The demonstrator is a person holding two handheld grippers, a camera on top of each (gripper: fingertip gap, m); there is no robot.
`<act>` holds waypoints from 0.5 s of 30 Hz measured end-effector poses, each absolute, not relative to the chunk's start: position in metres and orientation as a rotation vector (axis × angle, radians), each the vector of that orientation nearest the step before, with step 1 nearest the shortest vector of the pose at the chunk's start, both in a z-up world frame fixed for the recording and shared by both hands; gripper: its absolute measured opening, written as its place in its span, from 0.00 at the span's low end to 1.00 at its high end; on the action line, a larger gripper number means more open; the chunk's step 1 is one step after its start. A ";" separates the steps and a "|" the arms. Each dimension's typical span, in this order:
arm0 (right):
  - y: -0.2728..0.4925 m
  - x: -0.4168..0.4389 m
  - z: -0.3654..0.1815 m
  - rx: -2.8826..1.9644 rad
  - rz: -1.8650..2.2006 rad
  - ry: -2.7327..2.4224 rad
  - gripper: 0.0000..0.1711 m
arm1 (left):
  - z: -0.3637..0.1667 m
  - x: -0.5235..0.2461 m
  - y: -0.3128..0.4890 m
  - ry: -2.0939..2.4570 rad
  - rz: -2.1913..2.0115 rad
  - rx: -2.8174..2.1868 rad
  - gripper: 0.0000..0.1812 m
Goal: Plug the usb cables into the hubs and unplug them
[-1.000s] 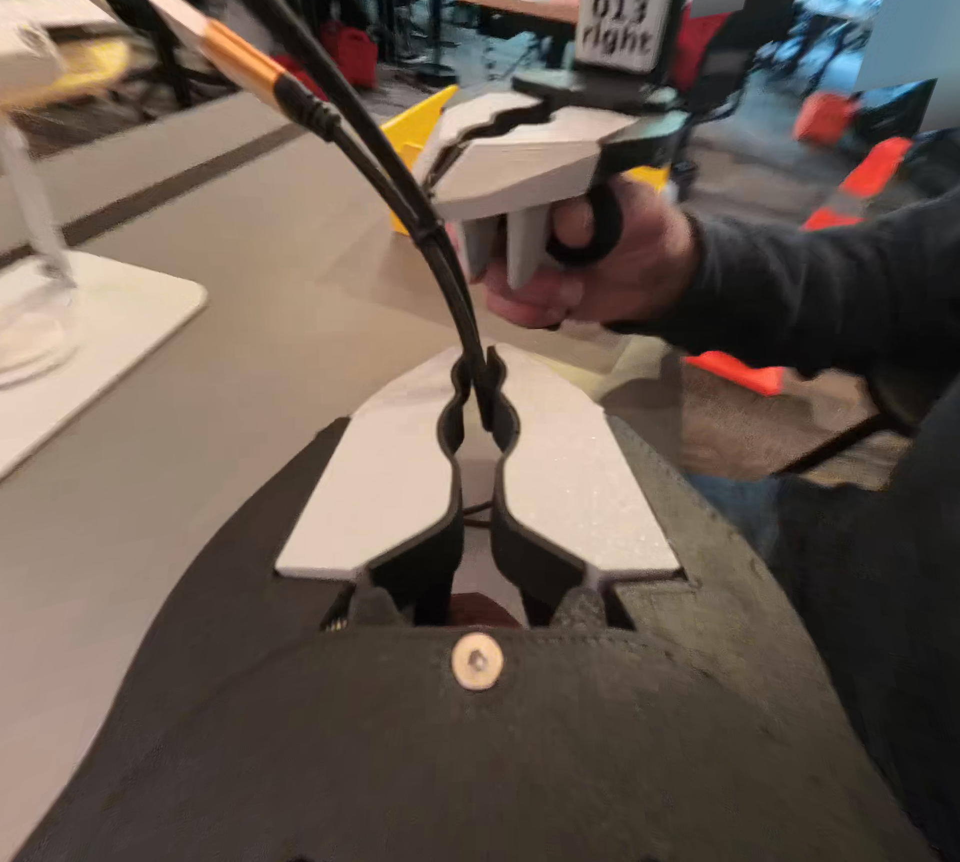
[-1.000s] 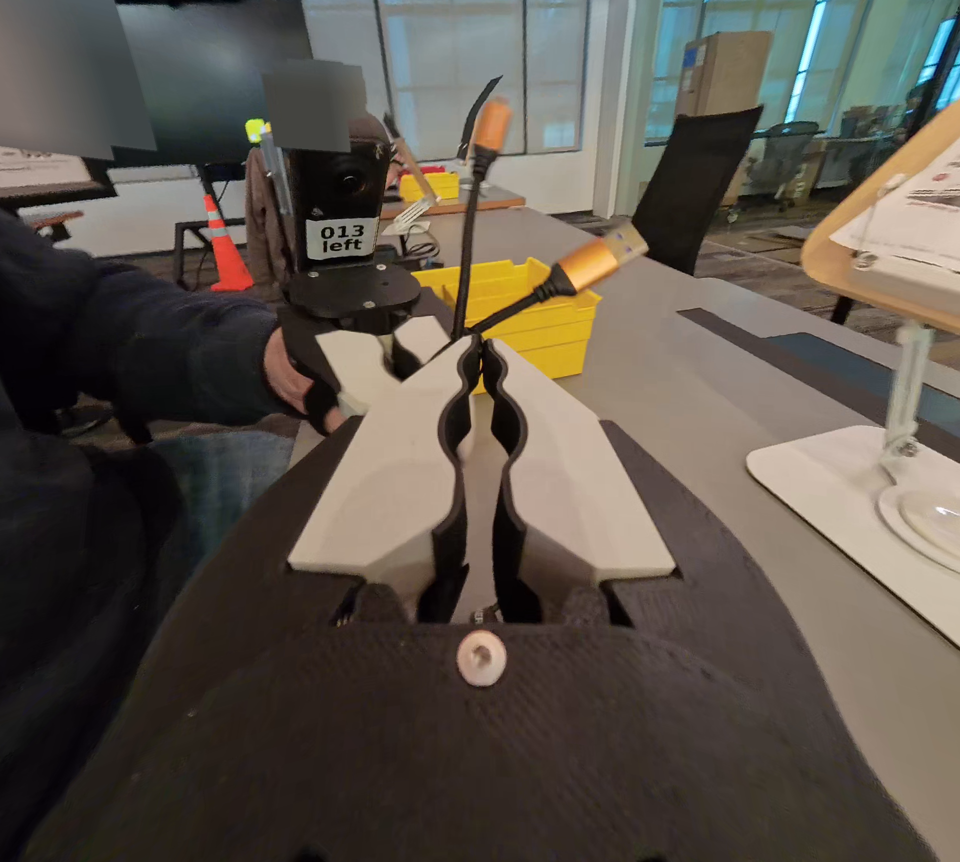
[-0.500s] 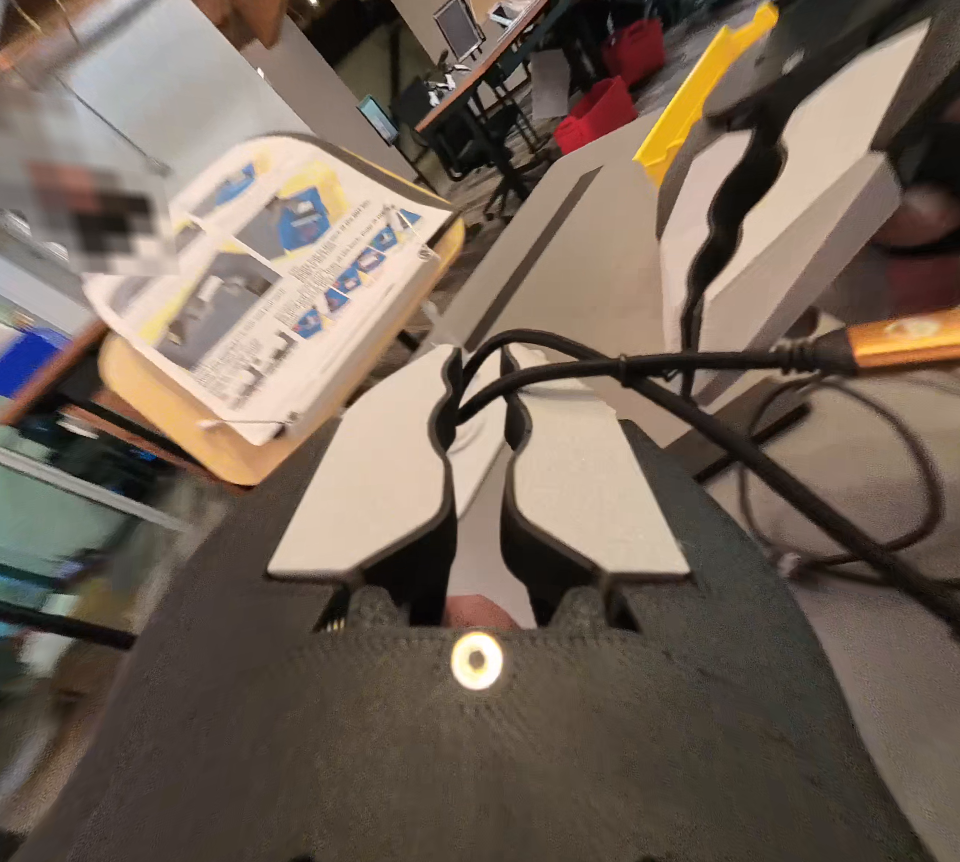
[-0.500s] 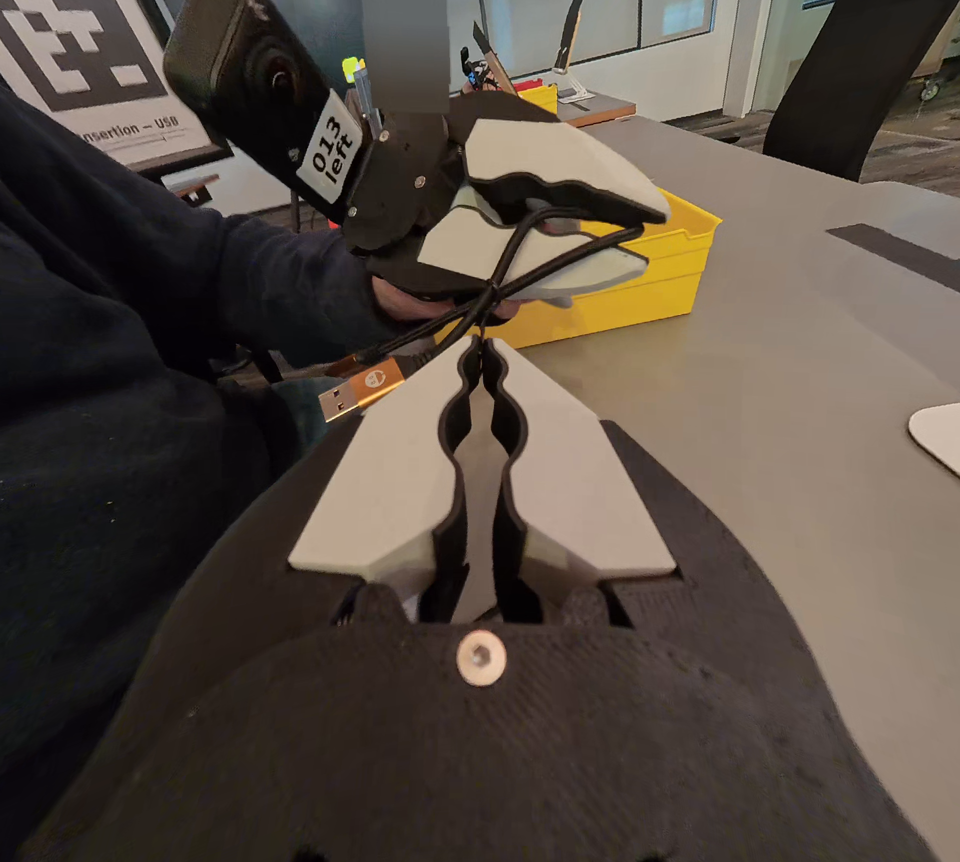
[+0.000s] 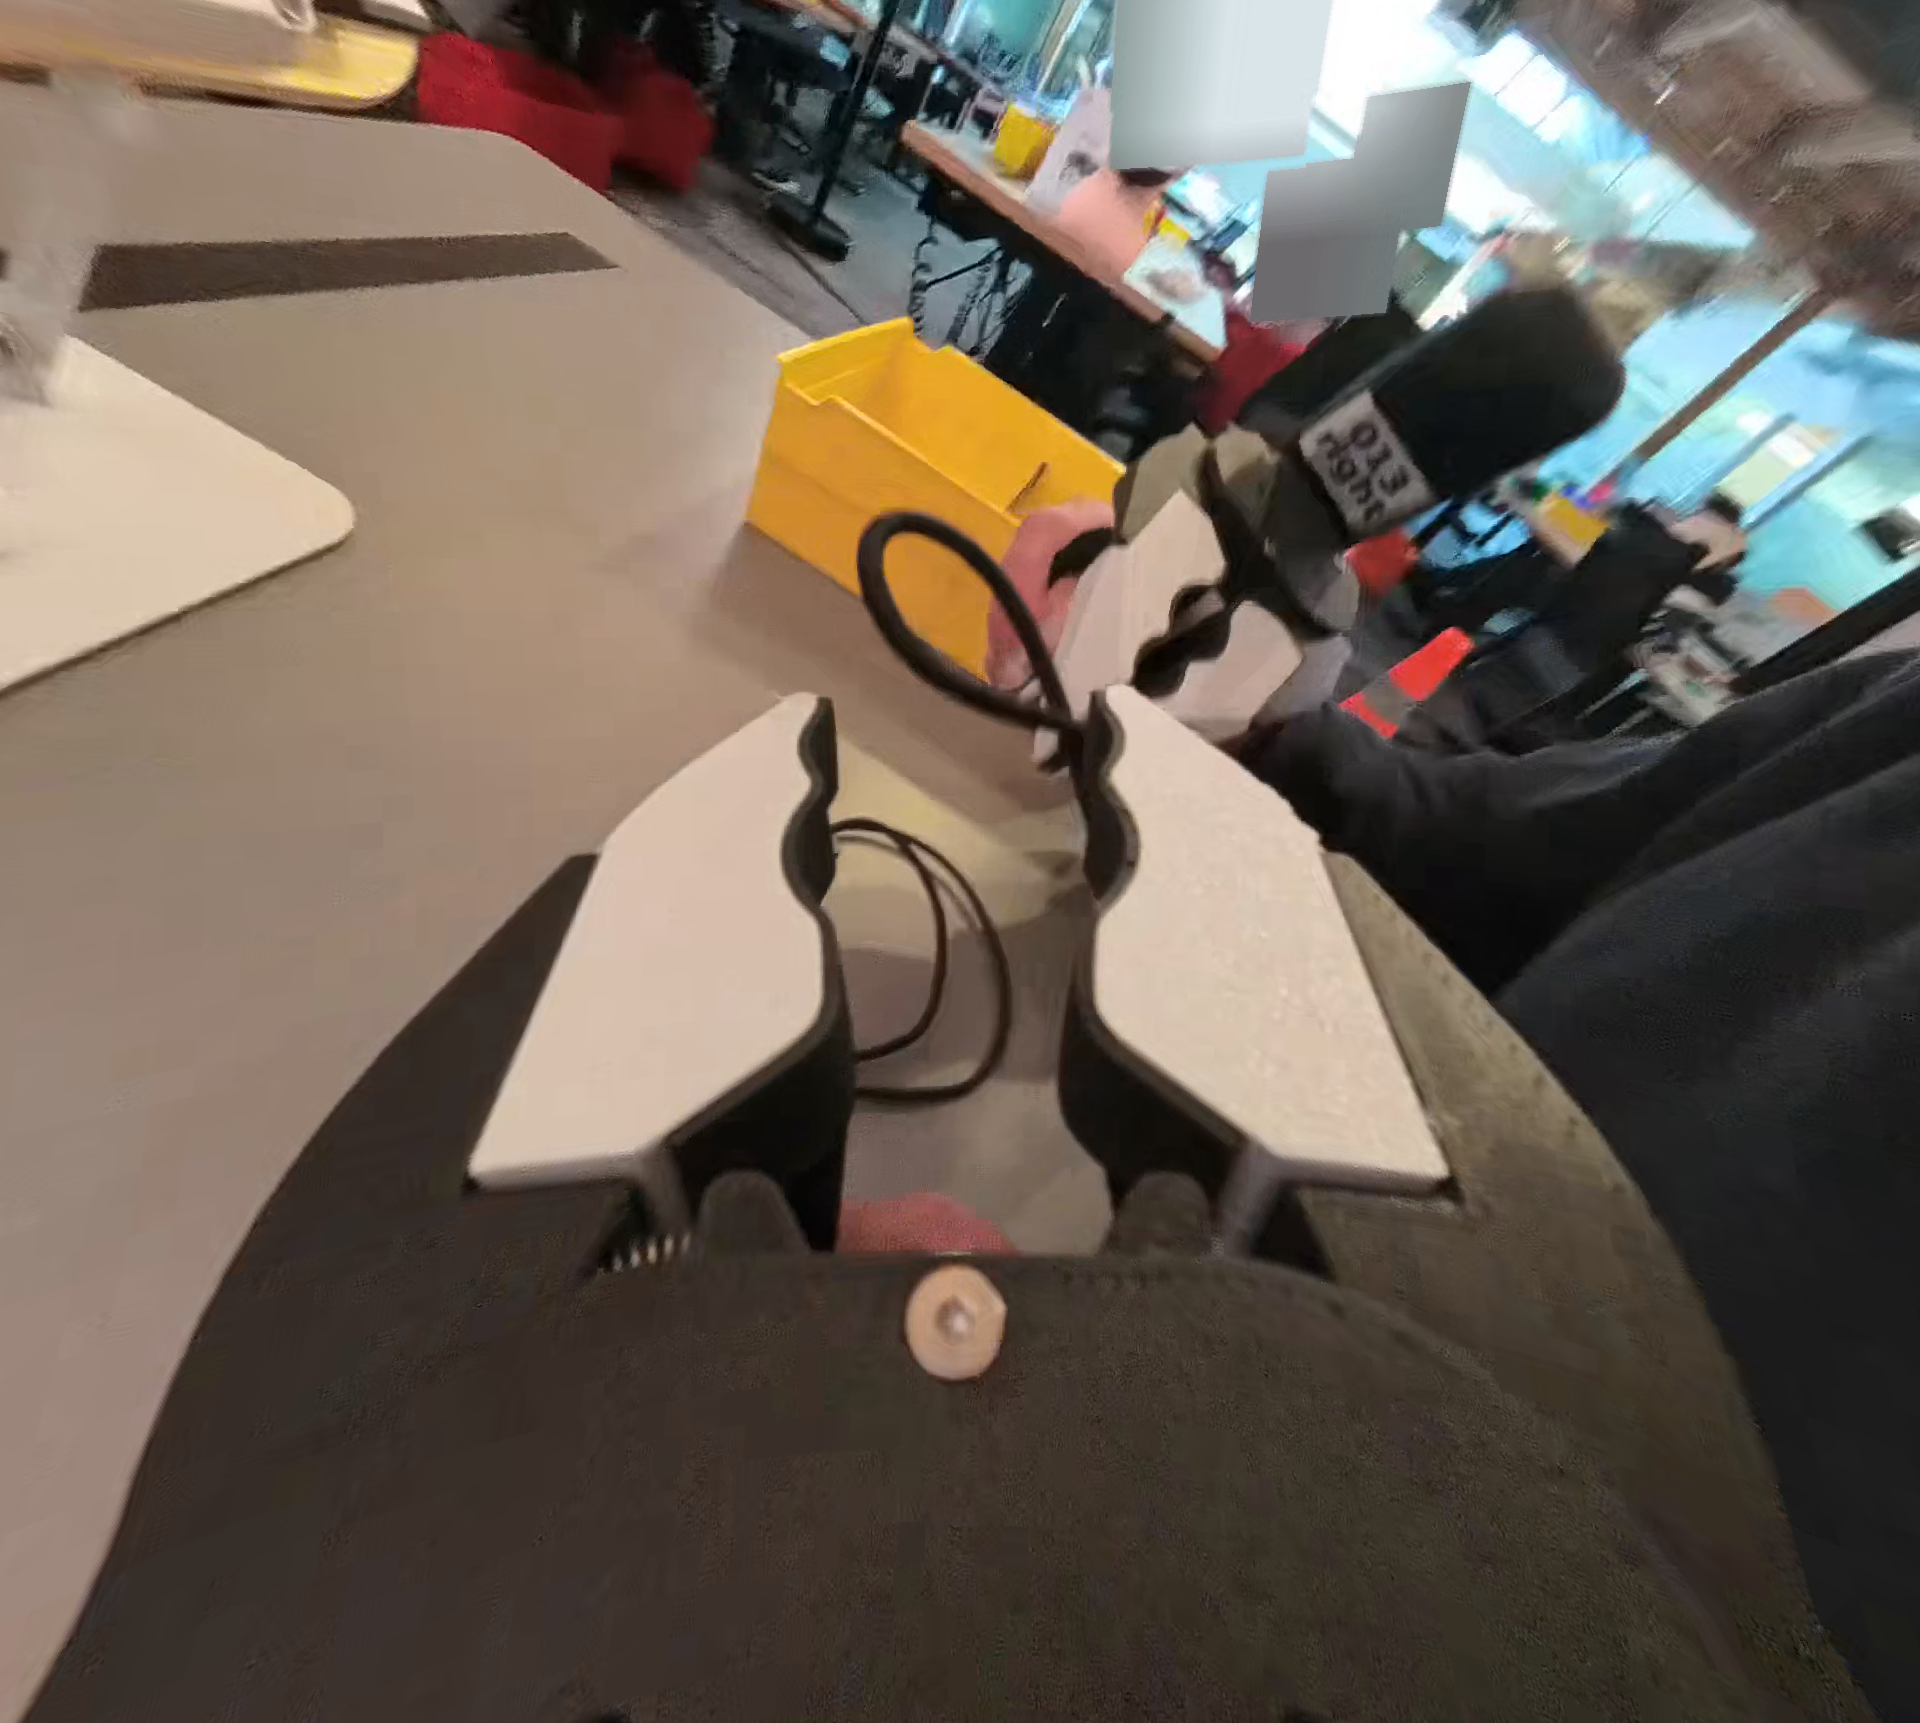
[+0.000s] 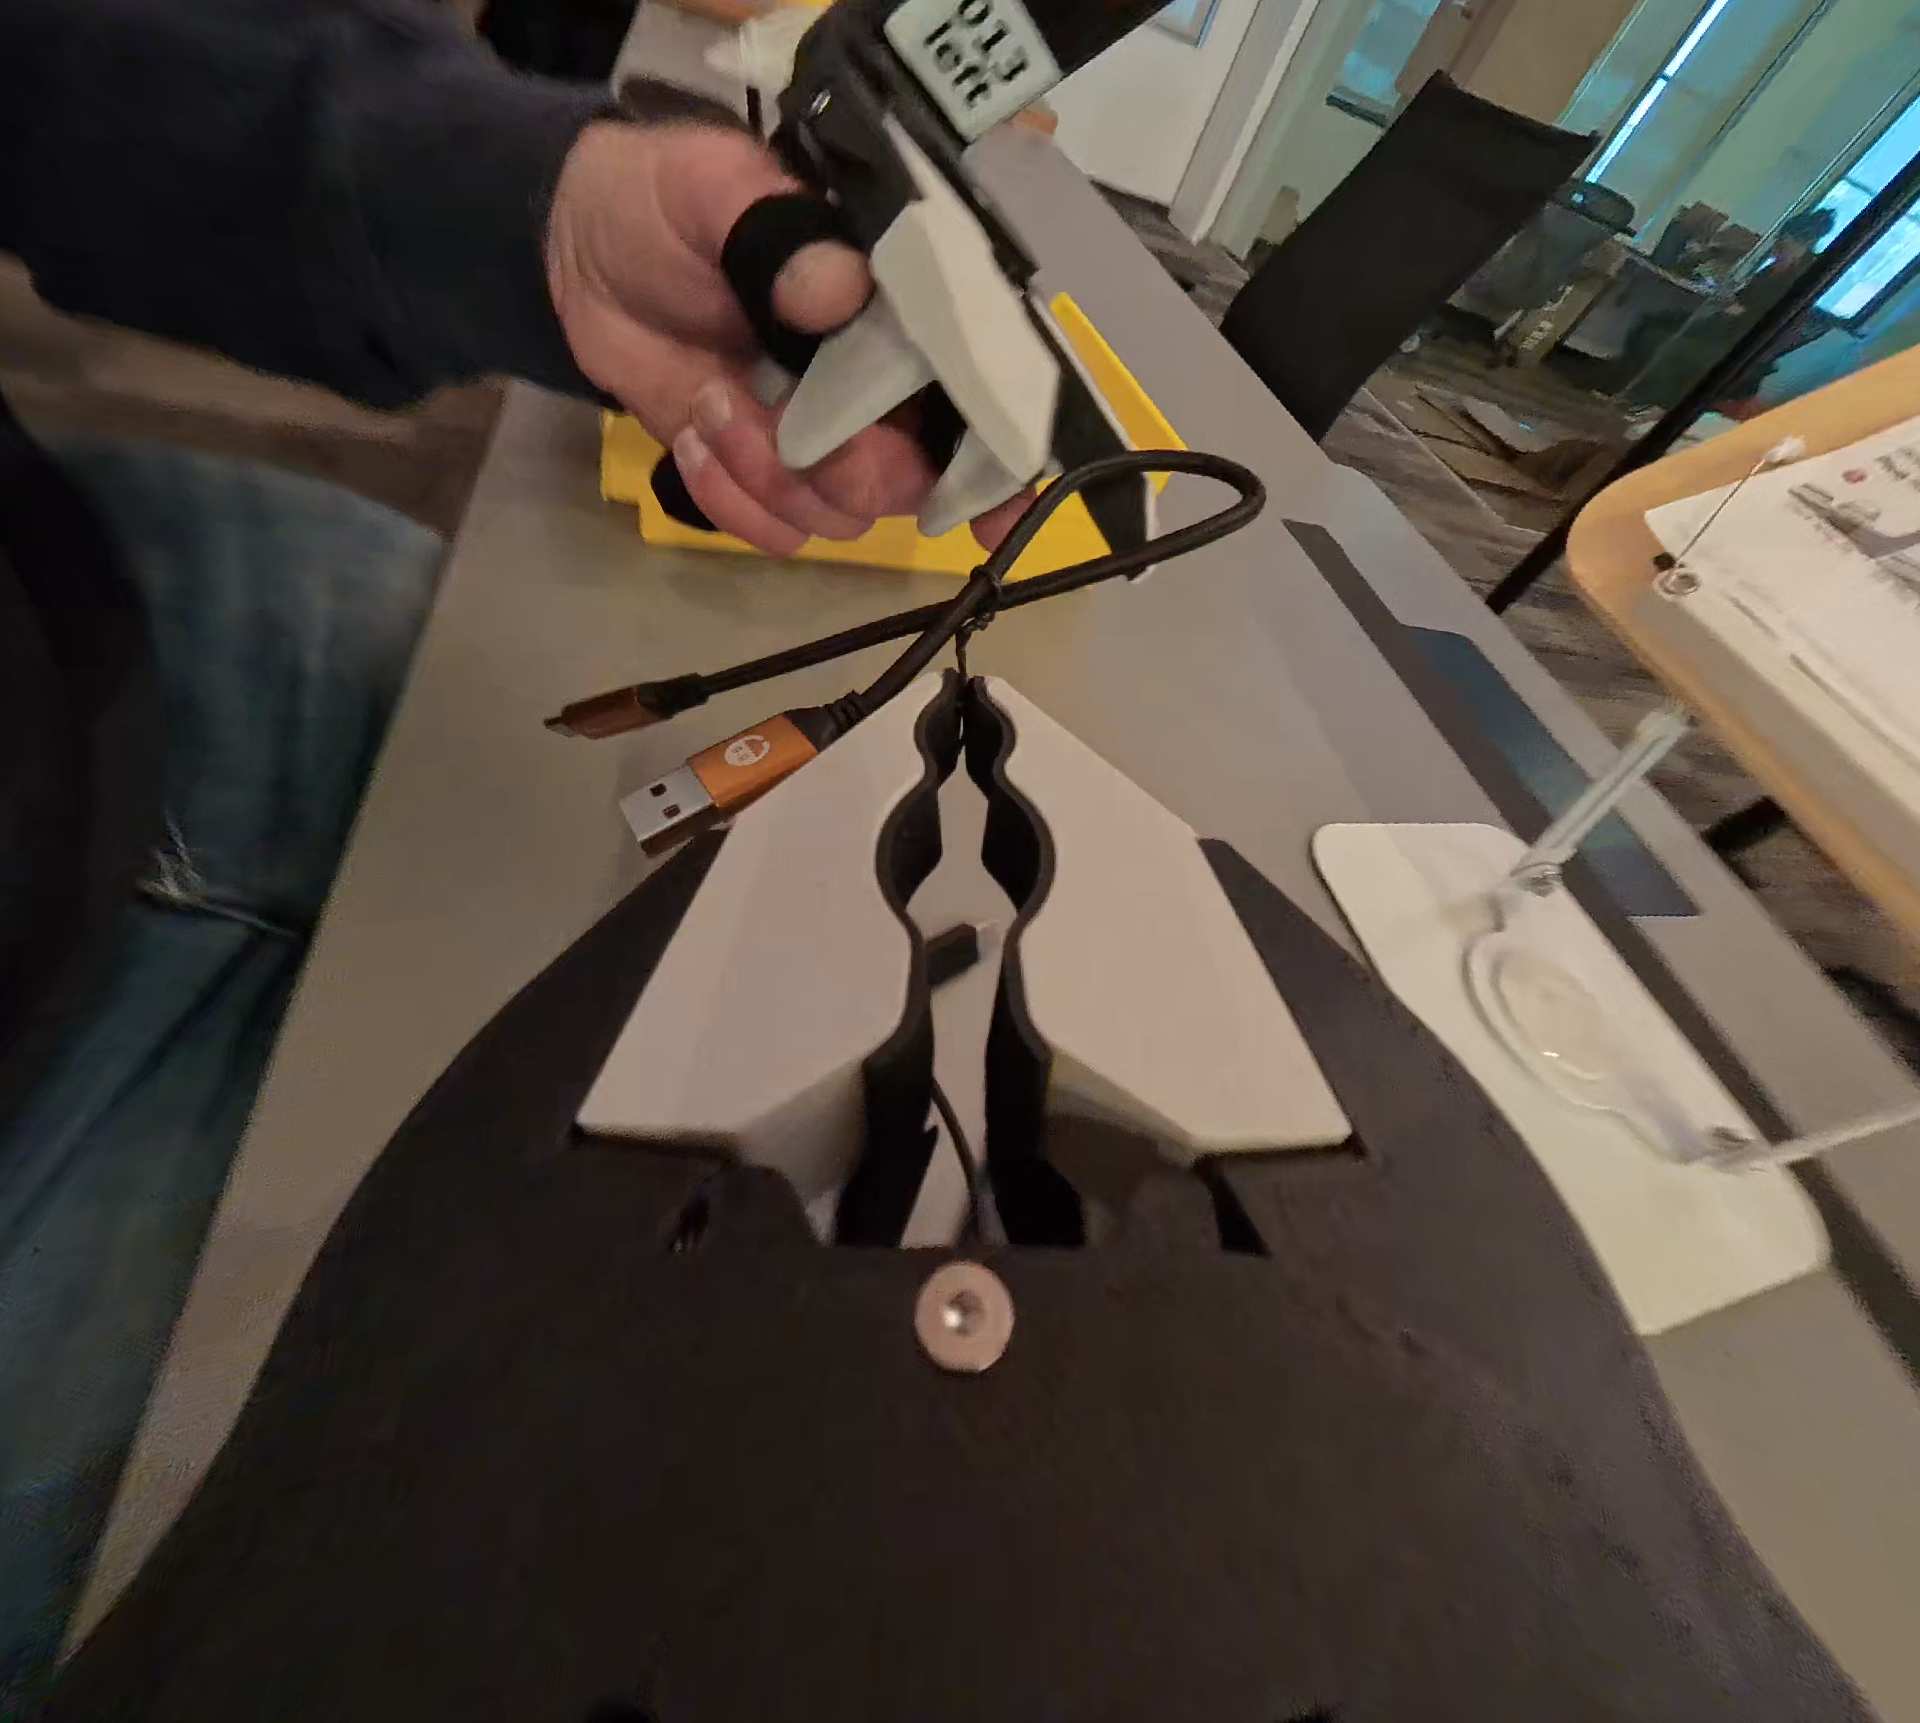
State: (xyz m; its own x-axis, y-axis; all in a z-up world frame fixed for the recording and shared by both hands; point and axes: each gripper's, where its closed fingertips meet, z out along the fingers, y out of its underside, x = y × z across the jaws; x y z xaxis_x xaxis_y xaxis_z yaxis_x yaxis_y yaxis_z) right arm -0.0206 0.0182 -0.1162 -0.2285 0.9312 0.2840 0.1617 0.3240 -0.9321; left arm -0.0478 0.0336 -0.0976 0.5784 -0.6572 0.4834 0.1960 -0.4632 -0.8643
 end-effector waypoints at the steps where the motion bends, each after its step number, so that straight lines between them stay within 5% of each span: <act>1: 0.017 -0.022 -0.120 -0.986 0.951 -1.668 0.00 | -0.097 -0.046 0.035 0.374 -1.056 -1.781 0.24; 5: 0.016 -0.025 -0.130 -0.996 0.888 -1.714 0.00 | -0.090 -0.036 0.037 0.474 -0.942 -1.739 0.03; 12: 0.041 -0.028 -0.126 -1.223 1.056 -1.553 0.00 | -0.088 -0.004 0.017 0.957 -0.432 -1.609 0.01; 15: 0.047 -0.030 -0.115 -1.285 1.152 -1.456 0.00 | -0.131 0.004 0.009 1.335 0.027 -1.573 0.03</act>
State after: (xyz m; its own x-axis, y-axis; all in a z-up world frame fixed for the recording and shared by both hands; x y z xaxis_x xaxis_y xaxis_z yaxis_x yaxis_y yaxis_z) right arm -0.0297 0.0465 -0.1153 -0.1048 0.9942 0.0240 0.2055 0.0452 -0.9776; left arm 0.0035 0.0088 -0.1306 0.3832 -0.7150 -0.5847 -0.7380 0.1437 -0.6594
